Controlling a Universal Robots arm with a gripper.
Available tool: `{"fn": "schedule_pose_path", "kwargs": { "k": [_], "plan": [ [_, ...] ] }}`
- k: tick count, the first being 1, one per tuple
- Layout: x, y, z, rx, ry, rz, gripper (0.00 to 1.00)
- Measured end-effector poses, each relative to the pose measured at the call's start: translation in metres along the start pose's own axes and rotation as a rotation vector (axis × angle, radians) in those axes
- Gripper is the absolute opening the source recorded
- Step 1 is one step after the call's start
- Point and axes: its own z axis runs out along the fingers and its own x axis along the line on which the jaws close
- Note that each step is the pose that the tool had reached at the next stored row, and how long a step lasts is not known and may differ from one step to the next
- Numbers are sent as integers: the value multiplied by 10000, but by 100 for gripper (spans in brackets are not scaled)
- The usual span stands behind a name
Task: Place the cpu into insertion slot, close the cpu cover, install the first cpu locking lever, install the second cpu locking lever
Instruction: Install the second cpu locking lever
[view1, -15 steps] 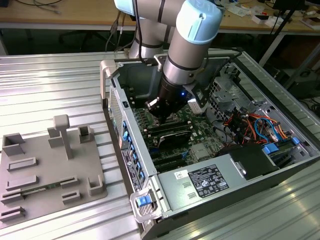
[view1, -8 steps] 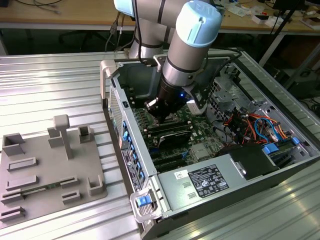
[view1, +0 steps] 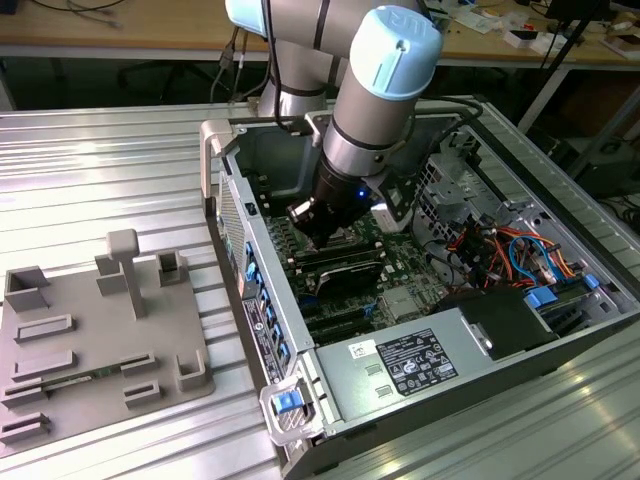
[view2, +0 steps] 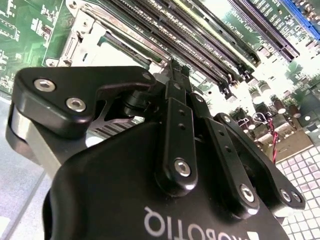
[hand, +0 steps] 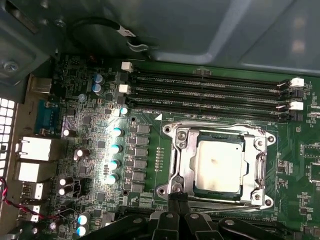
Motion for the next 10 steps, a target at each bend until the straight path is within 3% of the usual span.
{"fn": "schedule_pose_path", "kwargs": {
  "k": [6, 10],
  "plan": [
    [0, -6, 0, 2, 0, 1, 11],
    [0, -1, -40, 56, 5, -1, 11]
  ]
}}
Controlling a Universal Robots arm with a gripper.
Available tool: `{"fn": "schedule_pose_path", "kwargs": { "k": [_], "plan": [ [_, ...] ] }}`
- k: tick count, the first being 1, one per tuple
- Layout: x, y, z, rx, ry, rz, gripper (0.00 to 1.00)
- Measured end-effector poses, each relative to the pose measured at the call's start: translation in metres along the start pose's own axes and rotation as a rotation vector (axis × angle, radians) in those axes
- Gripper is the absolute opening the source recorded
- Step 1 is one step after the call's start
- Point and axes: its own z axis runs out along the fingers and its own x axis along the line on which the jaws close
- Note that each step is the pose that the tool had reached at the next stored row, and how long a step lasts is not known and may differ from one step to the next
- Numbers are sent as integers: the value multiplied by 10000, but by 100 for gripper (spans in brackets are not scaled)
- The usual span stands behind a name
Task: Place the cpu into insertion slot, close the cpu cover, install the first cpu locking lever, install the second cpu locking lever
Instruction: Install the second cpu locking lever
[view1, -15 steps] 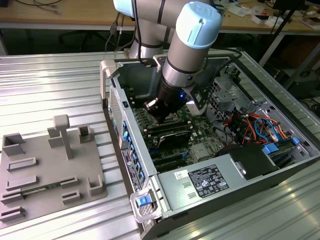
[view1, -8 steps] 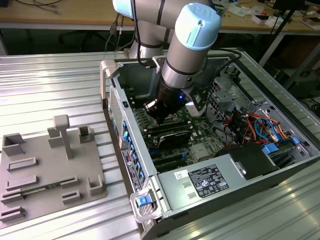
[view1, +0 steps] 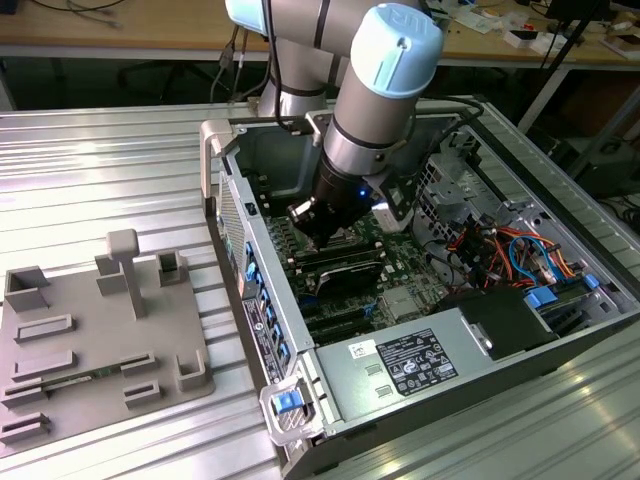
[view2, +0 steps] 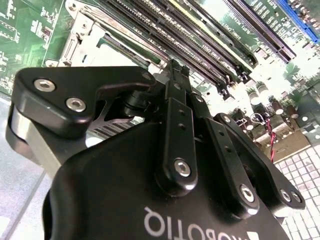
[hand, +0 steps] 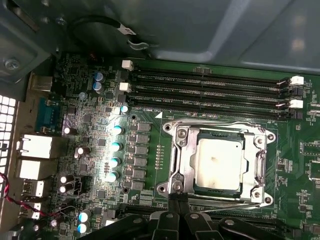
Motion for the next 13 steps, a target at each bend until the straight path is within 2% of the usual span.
{"fn": "schedule_pose_path", "kwargs": {
  "k": [7, 10, 13],
  "plan": [
    [-14, 17, -112, 9, 0, 1, 11],
    [-77, 15, -123, 10, 1, 1, 11],
    [-205, 7, -154, 9, 2, 0, 11]
  ]
}}
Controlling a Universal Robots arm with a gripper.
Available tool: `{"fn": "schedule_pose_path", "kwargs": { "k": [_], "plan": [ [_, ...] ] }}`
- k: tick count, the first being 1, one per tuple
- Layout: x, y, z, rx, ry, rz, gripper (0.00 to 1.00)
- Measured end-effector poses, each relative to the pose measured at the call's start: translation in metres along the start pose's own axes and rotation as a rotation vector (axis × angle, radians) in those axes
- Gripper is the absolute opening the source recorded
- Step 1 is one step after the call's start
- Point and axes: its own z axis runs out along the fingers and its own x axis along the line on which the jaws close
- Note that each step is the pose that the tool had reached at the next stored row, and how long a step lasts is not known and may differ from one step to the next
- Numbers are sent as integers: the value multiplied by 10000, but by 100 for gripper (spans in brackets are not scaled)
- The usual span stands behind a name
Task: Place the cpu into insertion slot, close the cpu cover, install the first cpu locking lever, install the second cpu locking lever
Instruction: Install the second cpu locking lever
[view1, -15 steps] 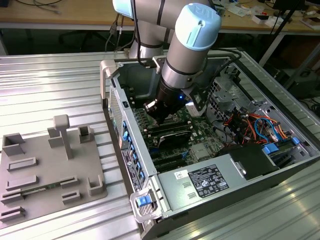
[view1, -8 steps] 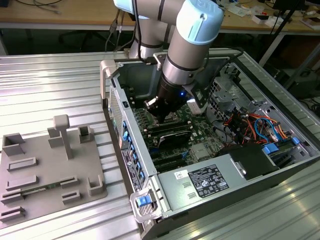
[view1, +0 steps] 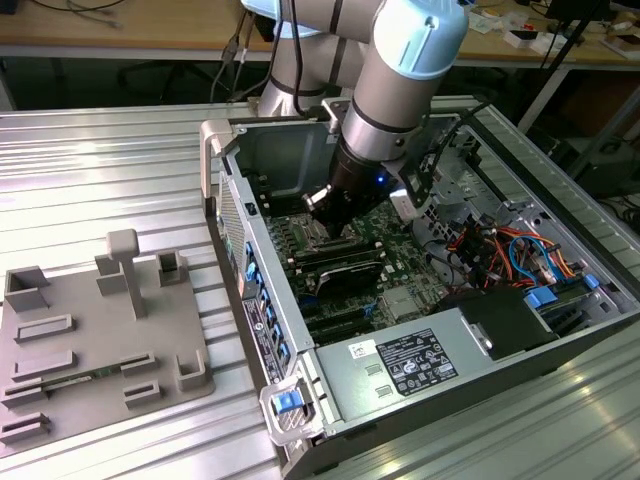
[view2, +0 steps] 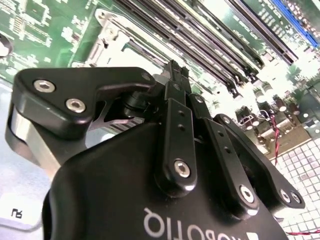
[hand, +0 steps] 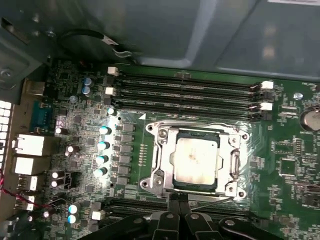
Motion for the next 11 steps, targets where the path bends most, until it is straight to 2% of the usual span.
{"fn": "schedule_pose_path", "kwargs": {
  "k": [8, 11],
  "plan": [
    [-97, -10, -23, -1, 15, 21, 11],
    [-143, -32, -23, -3, 31, 91, 11]
  ]
}}
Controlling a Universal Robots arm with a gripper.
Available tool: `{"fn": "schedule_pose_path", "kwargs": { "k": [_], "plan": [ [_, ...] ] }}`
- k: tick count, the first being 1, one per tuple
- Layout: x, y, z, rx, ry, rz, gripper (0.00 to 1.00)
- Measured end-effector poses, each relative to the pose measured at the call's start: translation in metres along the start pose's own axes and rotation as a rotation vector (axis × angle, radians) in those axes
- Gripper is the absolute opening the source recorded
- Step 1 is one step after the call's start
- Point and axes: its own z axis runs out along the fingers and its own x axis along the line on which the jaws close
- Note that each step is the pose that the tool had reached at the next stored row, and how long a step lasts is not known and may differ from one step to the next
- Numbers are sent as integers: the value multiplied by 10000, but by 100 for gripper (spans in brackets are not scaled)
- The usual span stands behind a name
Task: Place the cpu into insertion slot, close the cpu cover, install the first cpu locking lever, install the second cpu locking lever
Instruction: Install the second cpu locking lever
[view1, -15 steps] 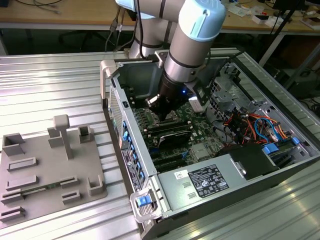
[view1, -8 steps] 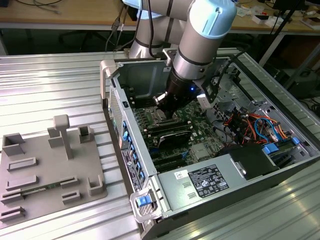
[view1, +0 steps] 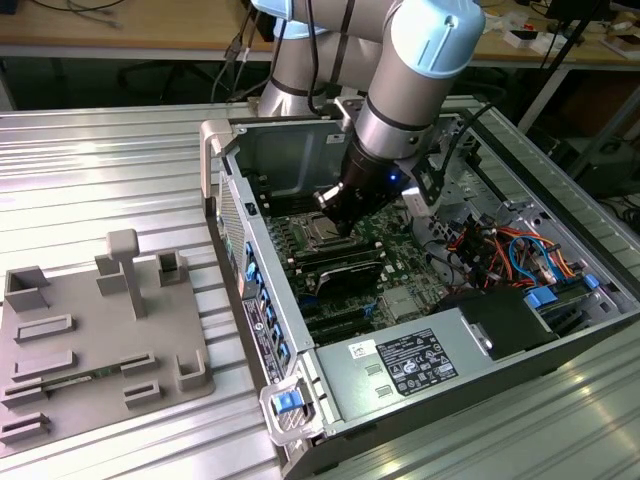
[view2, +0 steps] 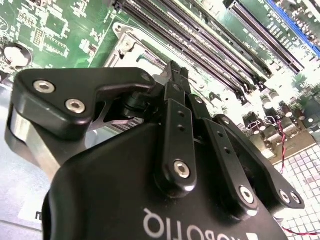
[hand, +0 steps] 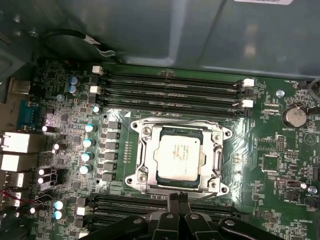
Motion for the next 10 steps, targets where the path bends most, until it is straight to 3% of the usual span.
{"fn": "schedule_pose_path", "kwargs": {
  "k": [6, 8, 10],
  "plan": [
    [-13, -70, 13, -25, 3, 183, 11],
    [-10, -80, 17, -151, -7, 195, 11],
    [-6, -80, 19, -389, -25, 206, 11]
  ]
}}
